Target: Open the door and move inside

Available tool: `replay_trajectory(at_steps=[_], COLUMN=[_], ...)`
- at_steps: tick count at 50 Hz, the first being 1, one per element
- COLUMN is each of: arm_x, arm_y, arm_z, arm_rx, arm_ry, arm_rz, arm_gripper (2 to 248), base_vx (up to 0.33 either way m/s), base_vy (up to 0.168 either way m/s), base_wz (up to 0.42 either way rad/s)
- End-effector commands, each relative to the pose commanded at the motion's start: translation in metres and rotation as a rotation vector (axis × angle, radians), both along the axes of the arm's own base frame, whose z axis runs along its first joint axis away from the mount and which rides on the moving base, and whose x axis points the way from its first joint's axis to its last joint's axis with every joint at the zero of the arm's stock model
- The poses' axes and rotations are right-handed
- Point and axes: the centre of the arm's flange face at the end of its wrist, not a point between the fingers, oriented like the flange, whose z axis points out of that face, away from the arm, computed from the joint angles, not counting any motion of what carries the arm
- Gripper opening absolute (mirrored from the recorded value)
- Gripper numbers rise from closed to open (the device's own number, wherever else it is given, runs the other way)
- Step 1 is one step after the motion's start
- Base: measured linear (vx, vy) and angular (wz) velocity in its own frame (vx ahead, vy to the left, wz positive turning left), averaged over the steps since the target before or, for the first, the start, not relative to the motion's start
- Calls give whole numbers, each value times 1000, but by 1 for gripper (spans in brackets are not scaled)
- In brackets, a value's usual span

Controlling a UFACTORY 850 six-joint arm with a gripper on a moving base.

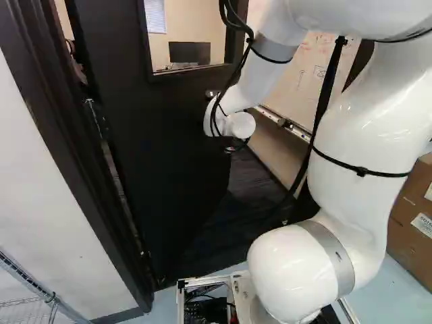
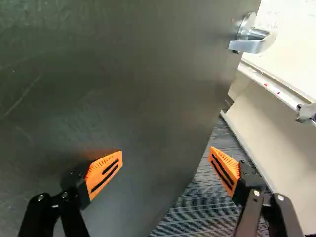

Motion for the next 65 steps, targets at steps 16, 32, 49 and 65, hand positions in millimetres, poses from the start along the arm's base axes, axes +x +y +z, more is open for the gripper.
replay_trajectory(at_steps=[16,32,49,65], arm_x=[23,46,70,92], arm_y=[18,40,64,88], arm_z=[-1,-2,-5,-7], arm_rx=[-1,-12,-25,-39], arm_ry=[-7,-18,-33,-50], arm_rz=[32,85,143,198], arm_gripper=[247,247,247,247], base_vx=[0,0,0,0], base_vy=[0,0,0,0], base_wz=[0,0,0,0])
